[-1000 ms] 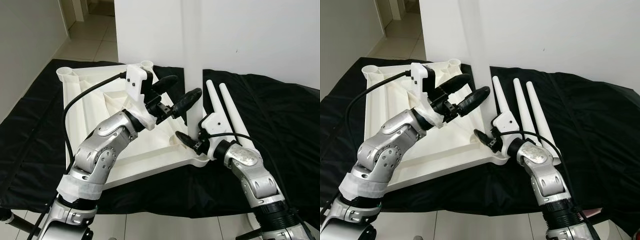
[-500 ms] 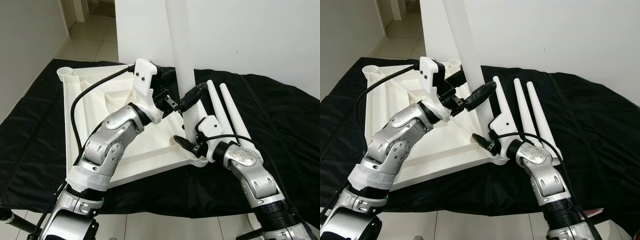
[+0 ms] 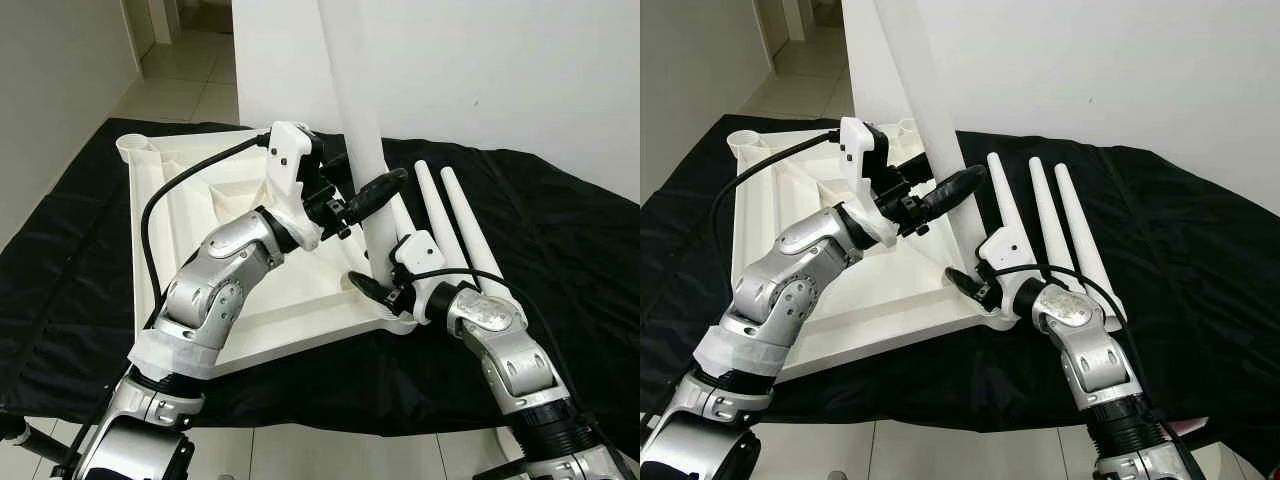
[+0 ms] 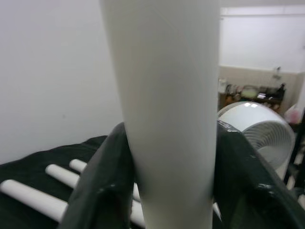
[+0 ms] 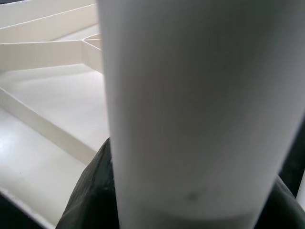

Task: Building children table

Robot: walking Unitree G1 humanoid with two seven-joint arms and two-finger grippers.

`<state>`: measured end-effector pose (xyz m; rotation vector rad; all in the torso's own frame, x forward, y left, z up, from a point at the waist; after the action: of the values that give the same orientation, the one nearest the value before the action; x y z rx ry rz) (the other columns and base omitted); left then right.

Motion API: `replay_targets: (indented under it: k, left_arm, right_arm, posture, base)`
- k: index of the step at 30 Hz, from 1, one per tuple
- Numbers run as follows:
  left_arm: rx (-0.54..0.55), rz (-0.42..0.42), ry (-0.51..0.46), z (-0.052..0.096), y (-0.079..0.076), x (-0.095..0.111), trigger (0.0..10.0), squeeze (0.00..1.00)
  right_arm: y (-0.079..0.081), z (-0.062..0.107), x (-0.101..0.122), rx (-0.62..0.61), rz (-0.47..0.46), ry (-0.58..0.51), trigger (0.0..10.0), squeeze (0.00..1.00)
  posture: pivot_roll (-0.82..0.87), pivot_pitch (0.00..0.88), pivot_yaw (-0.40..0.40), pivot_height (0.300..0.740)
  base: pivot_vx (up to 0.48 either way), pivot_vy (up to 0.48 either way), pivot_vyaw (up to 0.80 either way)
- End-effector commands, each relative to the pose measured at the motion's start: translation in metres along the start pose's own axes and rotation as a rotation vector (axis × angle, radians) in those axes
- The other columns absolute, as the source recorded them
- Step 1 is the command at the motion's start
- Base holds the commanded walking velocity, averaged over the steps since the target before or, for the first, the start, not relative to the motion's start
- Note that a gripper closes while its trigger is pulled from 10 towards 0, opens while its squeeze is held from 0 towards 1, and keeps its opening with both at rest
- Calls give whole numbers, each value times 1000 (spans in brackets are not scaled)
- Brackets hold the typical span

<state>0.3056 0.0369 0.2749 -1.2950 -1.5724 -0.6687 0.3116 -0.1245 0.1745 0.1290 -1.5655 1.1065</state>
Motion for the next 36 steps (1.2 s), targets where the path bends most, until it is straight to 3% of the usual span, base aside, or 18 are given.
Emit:
replay_targets:
  k: [1, 7, 8, 11, 12, 15, 16, 17, 20, 27, 32, 36]
  left_arm:
    - [-19, -32, 11, -2, 1, 3, 0, 0]
    - [-1, -46, 22, -3, 2, 3, 0, 0]
    - [10, -53, 26, -4, 3, 4, 2549, 0]
    - [31, -58, 14, -7, 5, 7, 2824, 0]
    - [37, -60, 10, -8, 5, 9, 4392, 0]
    - [41, -61, 9, -8, 6, 10, 4667, 0]
    - [66, -69, 16, -10, 8, 12, 10000, 0]
    - [80, -98, 36, -13, 9, 15, 10000, 0]
    - [109, -136, 48, -15, 10, 17, 10000, 0]
    - [178, -134, 97, -22, 14, 20, 10000, 0]
    - [312, -122, -8, -26, 21, 38, 10000, 0]
    - [338, -141, -37, -29, 18, 43, 10000, 0]
  right_arm:
    - [-1, -1, 0, 4, 2, -3, 10000, 0]
    - [1, -4, 2, -7, 0, -16, 10000, 0]
    - [-1, -5, 3, -16, -2, -19, 10000, 0]
    - [-3, -6, 4, -21, -5, -23, 10000, 0]
    - [-4, -6, 4, -25, 0, -25, 10000, 0]
    - [-5, -6, 4, -30, 1, -25, 10000, 0]
    - [-7, -7, 5, -42, 3, -29, 10000, 710]
    - [-11, -10, 7, -73, -2, -36, 10000, 1000]
    - [-15, -11, 7, -96, -18, -37, 10000, 1000]
    - [-21, -14, 12, -165, -35, -58, 10000, 1000]
    - [-16, -22, 15, -256, -66, -71, 10000, 1000]
    - [-14, -25, 15, -290, -85, -72, 10000, 1000]
  posture:
    - [15, 39, -33, 740]
    - [16, 39, -30, 740]
    - [16, 40, -30, 740]
    - [16, 40, -29, 740]
    - [16, 40, -29, 740]
    - [16, 40, -29, 740]
    - [20, 39, -28, 740]
    - [21, 38, -26, 740]
    - [22, 38, -26, 740]
    - [24, 35, -23, 740]
    - [26, 31, -24, 740]
    - [29, 31, -25, 740]
  base:
    - [0, 0, 0]
    - [0, 0, 0]
    - [0, 0, 0]
    - [0, 0, 0]
    - [0, 0, 0]
    - [0, 0, 0]
    - [0, 0, 0]
    - [0, 0, 0]
    - [0, 0, 0]
    - [0, 0, 0]
    - [0, 0, 0]
    - [0, 0, 0]
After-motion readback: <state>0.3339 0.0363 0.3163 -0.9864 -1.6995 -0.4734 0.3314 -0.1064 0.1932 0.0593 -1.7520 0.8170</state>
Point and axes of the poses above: a point about 5 cm out from each wrist's last joint towards the gripper, its own z axis pointing back from the gripper into the wrist, its own x axis along the axis of the wrist's last joint, y = z × x, the point moved 1 cm from there along -z, pointing out of the wrist towards the gripper, and after that the axes turned 15 degrees about z, right-handed, at the moved point
